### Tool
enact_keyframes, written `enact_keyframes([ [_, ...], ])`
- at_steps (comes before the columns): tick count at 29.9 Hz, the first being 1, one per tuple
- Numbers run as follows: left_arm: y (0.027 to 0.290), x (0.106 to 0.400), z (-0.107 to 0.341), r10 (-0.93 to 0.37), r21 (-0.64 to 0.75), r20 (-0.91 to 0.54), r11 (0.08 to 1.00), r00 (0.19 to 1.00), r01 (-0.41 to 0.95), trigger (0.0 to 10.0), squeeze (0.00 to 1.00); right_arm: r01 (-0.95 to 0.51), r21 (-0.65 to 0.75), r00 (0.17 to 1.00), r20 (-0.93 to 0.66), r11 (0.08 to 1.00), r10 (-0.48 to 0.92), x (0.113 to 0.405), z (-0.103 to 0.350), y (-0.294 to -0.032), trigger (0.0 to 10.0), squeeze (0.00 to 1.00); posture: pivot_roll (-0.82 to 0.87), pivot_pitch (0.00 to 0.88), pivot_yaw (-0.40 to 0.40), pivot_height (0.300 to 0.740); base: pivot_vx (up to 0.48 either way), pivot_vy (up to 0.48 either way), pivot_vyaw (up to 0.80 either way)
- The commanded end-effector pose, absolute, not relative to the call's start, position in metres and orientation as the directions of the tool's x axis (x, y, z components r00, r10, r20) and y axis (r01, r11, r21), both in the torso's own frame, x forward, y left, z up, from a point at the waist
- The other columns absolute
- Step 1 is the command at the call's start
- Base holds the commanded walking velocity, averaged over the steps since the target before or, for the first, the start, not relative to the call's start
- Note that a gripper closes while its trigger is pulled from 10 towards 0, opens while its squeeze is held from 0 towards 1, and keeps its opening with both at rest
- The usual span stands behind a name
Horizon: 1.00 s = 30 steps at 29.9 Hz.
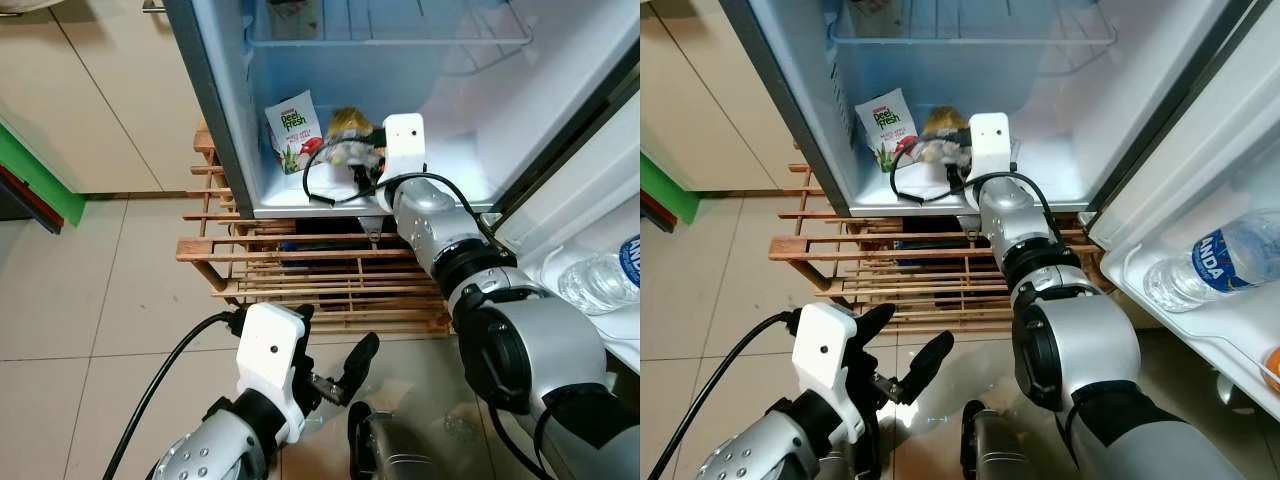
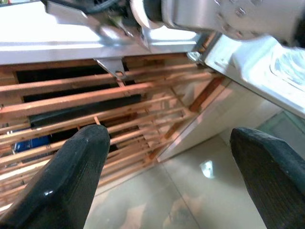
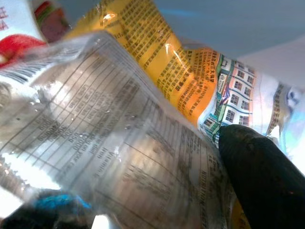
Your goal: Restocking fridge
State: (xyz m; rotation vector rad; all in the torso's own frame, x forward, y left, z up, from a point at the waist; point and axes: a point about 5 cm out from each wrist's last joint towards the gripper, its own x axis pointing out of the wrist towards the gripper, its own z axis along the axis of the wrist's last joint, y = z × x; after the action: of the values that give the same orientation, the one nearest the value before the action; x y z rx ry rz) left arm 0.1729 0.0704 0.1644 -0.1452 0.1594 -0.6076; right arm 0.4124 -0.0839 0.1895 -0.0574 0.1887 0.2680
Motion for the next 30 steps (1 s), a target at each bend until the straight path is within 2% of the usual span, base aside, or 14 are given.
enact_keyframes([
  [1,0.067,0.173,0.161,-0.6,-0.208,-0.111,0.794,0.792,0.572,10.0,0.0,-0.336,0.066,0.827,-0.457,0.939,0.328,0.387,0.122,-0.081,10.0,0.0,0.04,0.284,-0.036,0.74,0.0,0.0,0.0],
  [6,0.062,0.18,0.162,-0.612,-0.209,-0.091,0.783,0.786,0.586,10.0,0.0,-0.388,0.037,0.772,-0.534,0.921,0.346,0.377,0.101,-0.09,10.0,0.0,0.03,0.277,-0.044,0.74,0.0,0.0,0.0],
  [7,0.061,0.181,0.162,-0.612,-0.212,-0.089,0.783,0.786,0.586,10.0,0.0,-0.383,0.022,0.773,-0.54,0.924,0.333,0.377,0.1,-0.095,10.0,0.64,0.03,0.272,-0.049,0.74,0.0,0.0,0.0],
  [8,0.061,0.182,0.162,-0.611,-0.215,-0.087,0.783,0.787,0.584,10.0,0.0,-0.372,0.007,0.779,-0.541,0.928,0.317,0.378,0.101,-0.099,10.0,1.0,0.03,0.267,-0.055,0.74,0.0,0.0,0.0],
  [13,0.059,0.184,0.161,-0.604,-0.238,-0.079,0.784,0.793,0.573,10.0,0.0,-0.375,-0.057,0.798,-0.528,0.925,0.291,0.384,0.11,-0.107,10.0,1.0,0.03,0.254,-0.066,0.74,0.0,0.0,0.0],
  [15,0.057,0.185,0.162,-0.602,-0.254,-0.068,0.781,0.795,0.57,10.0,0.0,-0.387,-0.169,0.824,-0.505,0.907,0.257,0.388,0.116,-0.109,10.0,1.0,0.03,0.247,-0.073,0.74,0.0,0.0,0.0],
  [19,0.055,0.187,0.162,-0.602,-0.261,-0.061,0.779,0.796,0.57,10.0,0.0,-0.387,-0.457,0.891,-0.409,0.801,0.197,0.397,0.136,-0.111,10.0,1.0,0.02,0.247,-0.076,0.74,0.0,0.0,0.0],
  [25,0.054,0.187,0.161,-0.598,-0.263,-0.06,0.782,0.799,0.565,10.0,0.0,-0.214,-0.768,0.975,-0.202,0.604,0.089,0.408,0.163,-0.119,10.0,1.0,0.02,0.251,-0.079,0.74,0.0,0.0,0.0],
  [26,0.054,0.187,0.161,-0.596,-0.262,-0.061,0.783,0.8,0.563,10.0,0.0,-0.164,-0.808,0.986,-0.146,0.566,0.077,0.409,0.169,-0.119,10.0,0.53,0.02,0.252,-0.078,0.74,0.0,0.0,0.0],
  [27,0.054,0.187,0.161,-0.595,-0.261,-0.063,0.785,0.801,0.563,10.0,0.0,-0.122,-0.836,0.992,-0.1,0.535,0.07,0.41,0.174,-0.119,10.0,0.0,0.02,0.252,-0.078,0.74,0.0,0.0,0.0],
  [28,0.054,0.186,0.161,-0.594,-0.261,-0.063,0.786,0.802,0.561,10.0,0.0,-0.061,-0.861,0.997,-0.032,0.504,0.067,0.411,0.181,-0.119,10.0,0.0,0.02,0.253,-0.077,0.74,0.0,0.0,0.0],
  [30,0.054,0.186,0.161,-0.594,-0.261,-0.063,0.785,0.802,0.561,10.0,0.0,-0.046,-0.872,0.997,-0.013,0.487,0.071,0.411,0.182,-0.118,10.0,0.0,0.02,0.252,-0.076,0.74,0.0,0.0,0.0],
])
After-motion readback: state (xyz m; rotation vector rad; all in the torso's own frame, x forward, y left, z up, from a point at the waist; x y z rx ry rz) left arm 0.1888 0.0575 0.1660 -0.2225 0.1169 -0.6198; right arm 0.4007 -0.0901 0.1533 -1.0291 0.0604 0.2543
